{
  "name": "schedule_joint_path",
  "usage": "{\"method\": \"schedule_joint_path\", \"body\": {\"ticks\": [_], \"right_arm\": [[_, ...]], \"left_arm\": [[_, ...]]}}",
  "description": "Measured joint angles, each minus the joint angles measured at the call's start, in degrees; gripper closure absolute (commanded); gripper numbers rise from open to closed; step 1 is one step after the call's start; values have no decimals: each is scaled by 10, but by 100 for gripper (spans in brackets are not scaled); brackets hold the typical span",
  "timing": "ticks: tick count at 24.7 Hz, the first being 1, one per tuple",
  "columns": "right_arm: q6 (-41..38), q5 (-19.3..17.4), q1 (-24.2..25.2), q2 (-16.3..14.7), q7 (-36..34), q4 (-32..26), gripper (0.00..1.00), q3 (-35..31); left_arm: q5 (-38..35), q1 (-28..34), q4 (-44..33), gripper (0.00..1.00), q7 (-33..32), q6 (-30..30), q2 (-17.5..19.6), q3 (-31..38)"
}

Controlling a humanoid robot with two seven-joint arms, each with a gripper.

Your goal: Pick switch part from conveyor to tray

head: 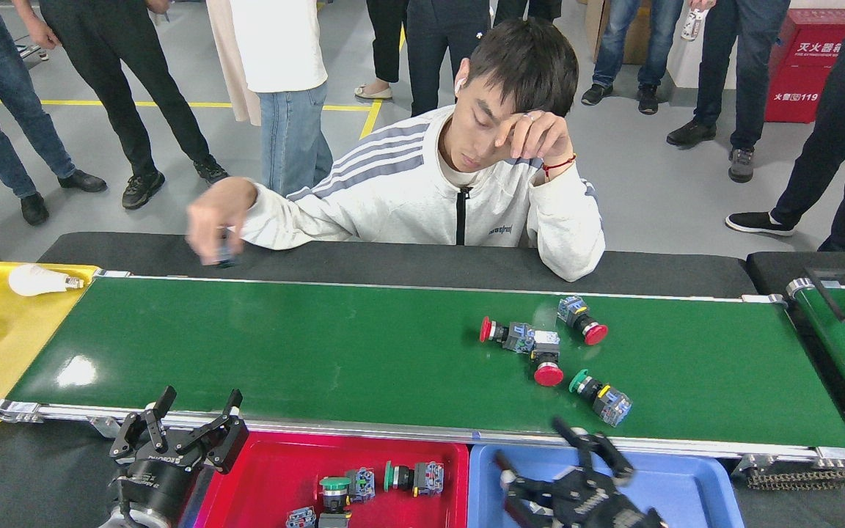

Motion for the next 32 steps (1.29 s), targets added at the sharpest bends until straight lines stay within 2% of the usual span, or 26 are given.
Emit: {"method": "schedule_joint_path", "body": {"ticks": [3,7,12,16,18,19,20,22,23,24,28,32], "right_arm": [[7,-11,25,0,-45,3,0,-62],[30,-9,2,0,-54,4,0,-59],[43,9,-93,-3,35,37,0,44],[52,20,-170,-4,90,96,0,114],[82,27,-213,-4,109,138,0,151],[98,29,-232,-4,113,157,3,171],[121,30,-251,-4,118,177,15,191],[159,30,-284,-6,122,213,61,233],[170,30,-293,-9,123,225,79,248],[177,30,-298,-15,123,230,89,261],[188,29,-300,-29,124,232,98,280],[193,28,-295,-29,125,210,98,285]], "left_arm": [[0,-17,-9,0,-1,-2,0,-69],[-1,-55,-10,0,-18,0,-15,-167],[-9,-131,69,0,-26,1,-30,-243],[-9,-195,161,0,-27,3,-44,-247],[-9,-223,203,0,-27,4,-57,-247],[-9,-233,217,0,-27,4,-64,-247],[-9,-240,226,0,-27,3,-69,-248],[-9,-247,235,0,-28,2,-74,-248],[-9,-250,238,0,-29,2,-75,-248],[-9,-254,244,0,-29,1,-79,-248],[-9,-278,287,0,-29,6,-94,-248],[-9,-297,317,0,-30,14,-95,-243]]}}
